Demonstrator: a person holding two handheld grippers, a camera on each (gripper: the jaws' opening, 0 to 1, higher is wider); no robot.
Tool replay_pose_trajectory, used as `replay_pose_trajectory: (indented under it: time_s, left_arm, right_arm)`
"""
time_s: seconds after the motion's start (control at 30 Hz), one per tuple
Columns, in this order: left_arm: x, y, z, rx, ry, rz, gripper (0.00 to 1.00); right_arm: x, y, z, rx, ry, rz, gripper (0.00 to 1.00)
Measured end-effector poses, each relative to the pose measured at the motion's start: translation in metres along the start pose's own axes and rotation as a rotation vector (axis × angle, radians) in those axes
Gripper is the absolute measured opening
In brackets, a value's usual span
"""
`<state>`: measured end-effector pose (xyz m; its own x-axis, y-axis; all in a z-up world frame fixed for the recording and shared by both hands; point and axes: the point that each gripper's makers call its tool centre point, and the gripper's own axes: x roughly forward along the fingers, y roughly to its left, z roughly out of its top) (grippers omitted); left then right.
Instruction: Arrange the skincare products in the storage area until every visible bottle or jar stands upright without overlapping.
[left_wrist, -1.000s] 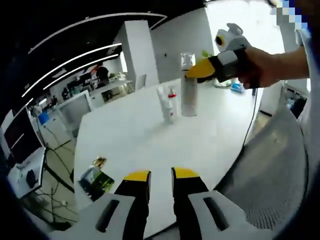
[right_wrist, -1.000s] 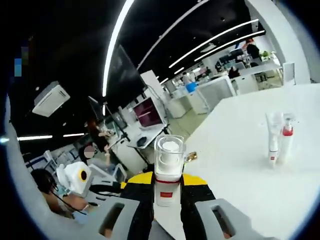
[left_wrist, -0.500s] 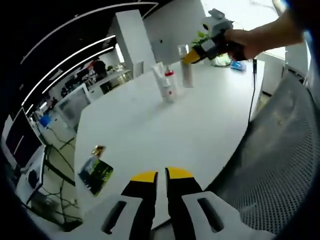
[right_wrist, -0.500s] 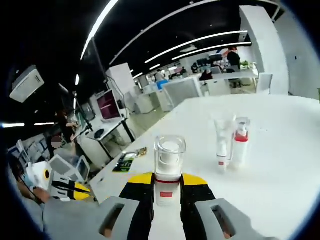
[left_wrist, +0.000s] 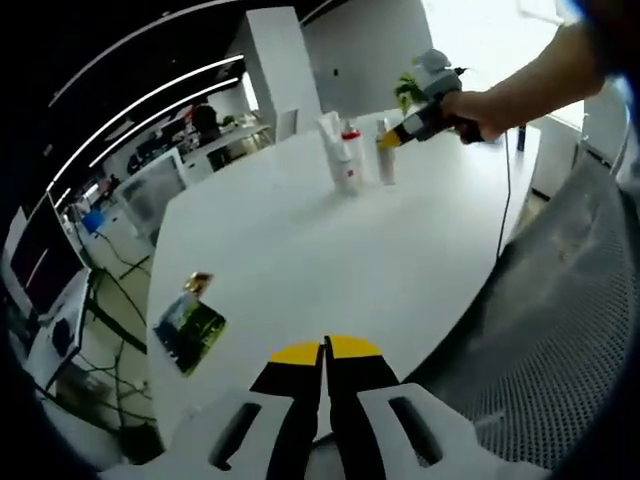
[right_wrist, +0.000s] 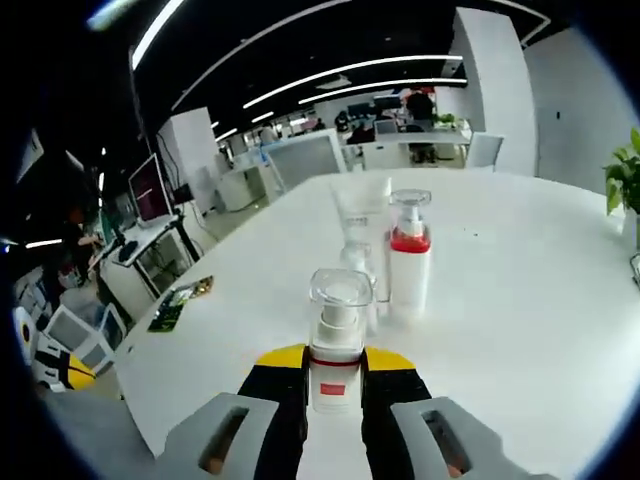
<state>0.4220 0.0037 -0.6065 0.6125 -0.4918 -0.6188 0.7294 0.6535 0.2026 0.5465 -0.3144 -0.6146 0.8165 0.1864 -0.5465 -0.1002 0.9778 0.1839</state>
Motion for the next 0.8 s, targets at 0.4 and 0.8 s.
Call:
replay_pose_trajectory:
  time_s: [0.4,0.8]
  left_arm:
    - [0.0,-0.001,0.0,-0.01,-0.005,-0.005,0.0]
    - [-0.001,0.0,0.0,0.001,-0.01,-0.002,0.0]
  right_arm:
    - [0.011,-0.026,-0.004,-0.059,0.009,-0.098,0.12]
    - [0.034,-0.031,0.006,-0.074,-0.03,-0.141,0.12]
